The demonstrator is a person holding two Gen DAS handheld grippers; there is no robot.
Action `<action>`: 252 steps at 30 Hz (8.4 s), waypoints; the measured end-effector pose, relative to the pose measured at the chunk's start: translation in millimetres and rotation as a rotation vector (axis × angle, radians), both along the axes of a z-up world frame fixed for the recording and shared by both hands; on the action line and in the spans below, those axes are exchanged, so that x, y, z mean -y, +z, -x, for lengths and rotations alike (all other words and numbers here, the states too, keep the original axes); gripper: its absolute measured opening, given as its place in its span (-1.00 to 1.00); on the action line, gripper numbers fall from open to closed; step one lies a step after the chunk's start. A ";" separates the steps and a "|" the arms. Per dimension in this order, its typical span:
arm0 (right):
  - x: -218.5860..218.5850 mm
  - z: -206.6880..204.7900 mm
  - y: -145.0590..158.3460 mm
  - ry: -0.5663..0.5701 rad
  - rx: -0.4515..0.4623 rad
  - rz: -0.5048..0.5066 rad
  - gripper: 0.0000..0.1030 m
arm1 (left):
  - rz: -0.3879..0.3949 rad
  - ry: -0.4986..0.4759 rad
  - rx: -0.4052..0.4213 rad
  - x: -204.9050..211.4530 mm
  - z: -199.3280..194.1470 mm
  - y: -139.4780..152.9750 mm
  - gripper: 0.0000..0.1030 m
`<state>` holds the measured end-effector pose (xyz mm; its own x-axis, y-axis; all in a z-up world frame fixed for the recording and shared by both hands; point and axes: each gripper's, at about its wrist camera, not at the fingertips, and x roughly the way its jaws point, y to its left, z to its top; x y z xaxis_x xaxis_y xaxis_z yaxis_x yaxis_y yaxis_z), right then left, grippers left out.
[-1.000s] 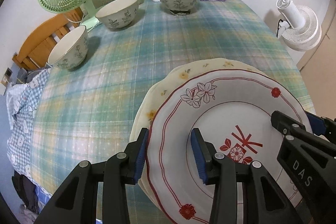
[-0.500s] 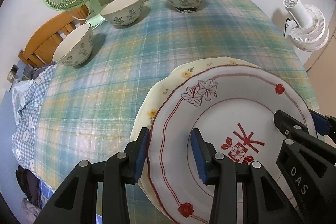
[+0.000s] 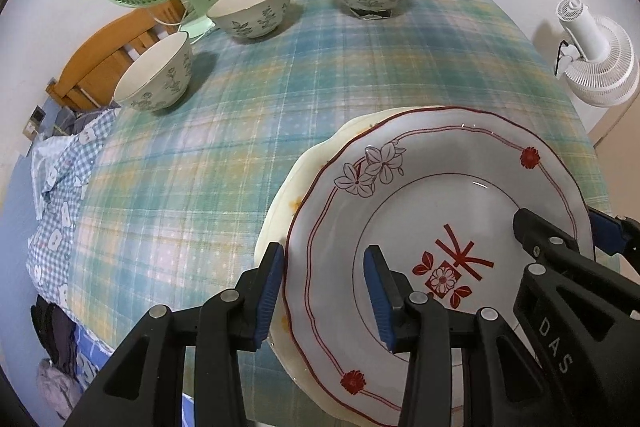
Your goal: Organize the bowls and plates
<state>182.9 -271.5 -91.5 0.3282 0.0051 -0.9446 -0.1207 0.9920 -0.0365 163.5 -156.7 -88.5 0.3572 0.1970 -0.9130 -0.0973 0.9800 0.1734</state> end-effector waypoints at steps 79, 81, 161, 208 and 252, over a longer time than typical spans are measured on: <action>-283.8 -143.2 69.9 -0.139 0.202 -0.096 0.27 | 0.116 -0.149 0.174 -283.0 -159.3 49.7 0.24; -275.4 -149.1 70.9 -0.156 0.205 -0.093 0.27 | 0.124 -0.165 0.176 -274.0 -165.4 51.8 0.24; -81.8 -199.6 61.1 -0.229 0.131 -0.102 -0.77 | 0.140 -0.168 0.143 -90.5 -220.2 42.0 -0.80; -212.8 9.5 18.8 -0.127 -0.035 -0.056 -0.60 | 0.106 -0.179 0.006 -201.2 -15.0 5.0 -0.26; -304.6 -179.8 25.9 -0.008 0.077 -0.127 0.07 | 0.052 0.047 0.122 -298.0 -170.6 9.0 0.16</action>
<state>362.6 33.1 -65.5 0.4001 0.1202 -0.9085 -0.1146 0.9901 0.0805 334.1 141.3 -79.5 0.4578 0.1694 -0.8728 -0.1605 0.9813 0.1063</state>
